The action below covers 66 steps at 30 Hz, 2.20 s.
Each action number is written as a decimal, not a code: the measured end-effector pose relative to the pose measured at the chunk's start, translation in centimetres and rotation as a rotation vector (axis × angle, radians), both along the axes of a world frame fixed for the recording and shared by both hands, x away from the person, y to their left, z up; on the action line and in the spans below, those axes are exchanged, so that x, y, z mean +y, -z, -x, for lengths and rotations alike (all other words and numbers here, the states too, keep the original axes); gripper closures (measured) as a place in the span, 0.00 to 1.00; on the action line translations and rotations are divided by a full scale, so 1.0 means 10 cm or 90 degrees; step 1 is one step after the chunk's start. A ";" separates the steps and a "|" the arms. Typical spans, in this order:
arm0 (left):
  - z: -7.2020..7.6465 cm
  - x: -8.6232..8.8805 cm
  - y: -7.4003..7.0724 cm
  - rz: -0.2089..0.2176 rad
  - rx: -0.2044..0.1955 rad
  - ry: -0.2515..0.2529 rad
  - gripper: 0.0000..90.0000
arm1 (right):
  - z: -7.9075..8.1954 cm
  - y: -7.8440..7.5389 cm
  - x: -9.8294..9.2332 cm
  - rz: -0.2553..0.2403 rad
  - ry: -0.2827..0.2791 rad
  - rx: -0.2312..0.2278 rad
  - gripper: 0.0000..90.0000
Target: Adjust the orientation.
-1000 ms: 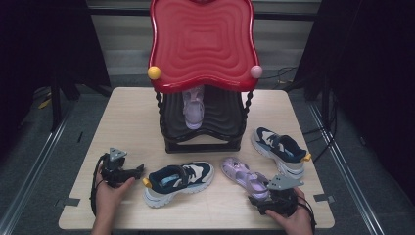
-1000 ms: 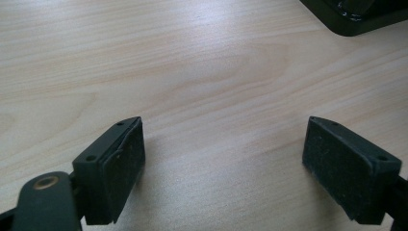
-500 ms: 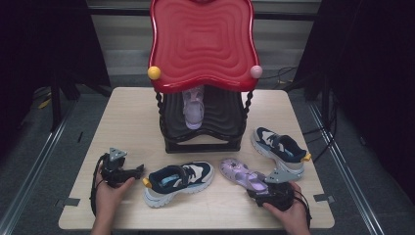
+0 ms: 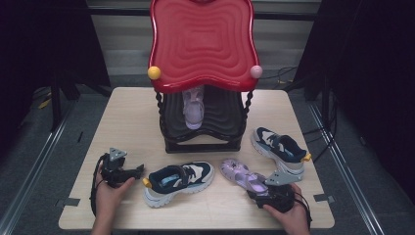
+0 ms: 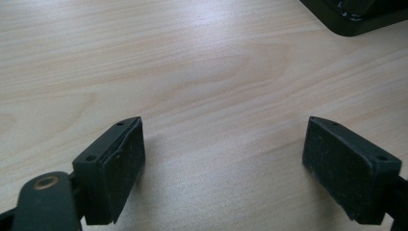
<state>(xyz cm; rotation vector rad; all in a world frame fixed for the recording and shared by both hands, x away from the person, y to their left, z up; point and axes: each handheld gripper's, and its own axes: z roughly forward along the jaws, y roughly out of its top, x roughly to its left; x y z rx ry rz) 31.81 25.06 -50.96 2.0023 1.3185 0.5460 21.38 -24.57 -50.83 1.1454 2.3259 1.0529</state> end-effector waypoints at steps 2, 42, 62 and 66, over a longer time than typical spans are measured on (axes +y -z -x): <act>0.00 0.00 0.00 0.000 0.000 0.000 0.16 | 0.01 0.00 0.00 0.002 -0.005 0.001 0.29; 0.00 0.00 0.00 0.000 0.000 0.000 0.16 | 0.12 -0.22 -0.10 -0.031 0.047 -0.018 0.42; 0.00 0.00 0.00 0.000 0.000 0.000 0.16 | 0.19 -0.53 0.00 -0.045 0.062 -0.055 0.42; 0.00 0.00 0.00 0.000 0.000 0.000 0.16 | 0.18 -0.61 0.04 -0.046 0.065 -0.061 0.42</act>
